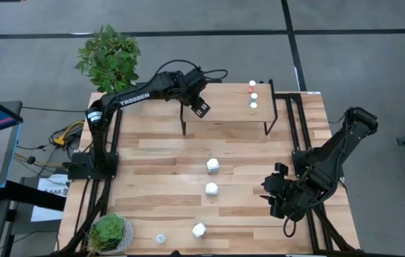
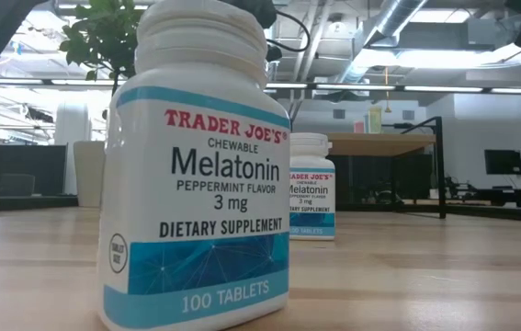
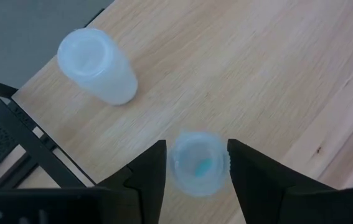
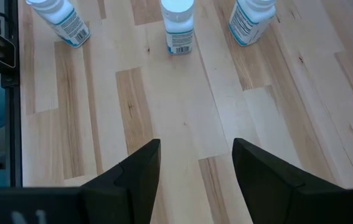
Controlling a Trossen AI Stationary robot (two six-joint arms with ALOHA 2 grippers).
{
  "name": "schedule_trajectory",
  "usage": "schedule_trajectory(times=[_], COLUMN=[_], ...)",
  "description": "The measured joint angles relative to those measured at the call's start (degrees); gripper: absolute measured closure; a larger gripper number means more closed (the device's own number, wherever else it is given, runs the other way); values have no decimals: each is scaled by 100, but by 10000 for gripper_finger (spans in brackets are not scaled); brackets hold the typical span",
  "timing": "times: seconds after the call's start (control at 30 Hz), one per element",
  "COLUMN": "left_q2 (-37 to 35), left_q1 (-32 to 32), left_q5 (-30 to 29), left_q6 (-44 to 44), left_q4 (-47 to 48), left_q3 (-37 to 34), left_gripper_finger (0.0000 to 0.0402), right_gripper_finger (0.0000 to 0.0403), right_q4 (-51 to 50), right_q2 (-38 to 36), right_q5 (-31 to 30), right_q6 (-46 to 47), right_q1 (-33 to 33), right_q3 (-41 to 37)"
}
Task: Pick and place medicine bottles onto shelf by color
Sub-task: Put the top transparent pill bottle on the shelf aligned with the other transparent pill bottle
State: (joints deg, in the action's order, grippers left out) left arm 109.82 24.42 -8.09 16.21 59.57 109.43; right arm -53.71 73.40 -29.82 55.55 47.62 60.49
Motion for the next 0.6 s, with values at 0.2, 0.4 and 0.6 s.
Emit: schedule_trajectory(times=[0.2, 0.4, 0.6], left_q2=[-2, -2, -7], left_q1=[33, 29, -9], left_q5=[-11, 38, -123], left_q6=[2, -74, -252], left_q4=[-58, -420, -293], left_q3=[0, 4, 354], left_gripper_finger=[246, 245, 245], right_gripper_finger=[182, 182, 182], right_q4=[0, 1, 2], right_q2=[0, -1, 0], right_q5=[3, 35, 148], right_q6=[0, 0, 9], right_q1=[0, 0, 2], right_q3=[0, 0, 0])
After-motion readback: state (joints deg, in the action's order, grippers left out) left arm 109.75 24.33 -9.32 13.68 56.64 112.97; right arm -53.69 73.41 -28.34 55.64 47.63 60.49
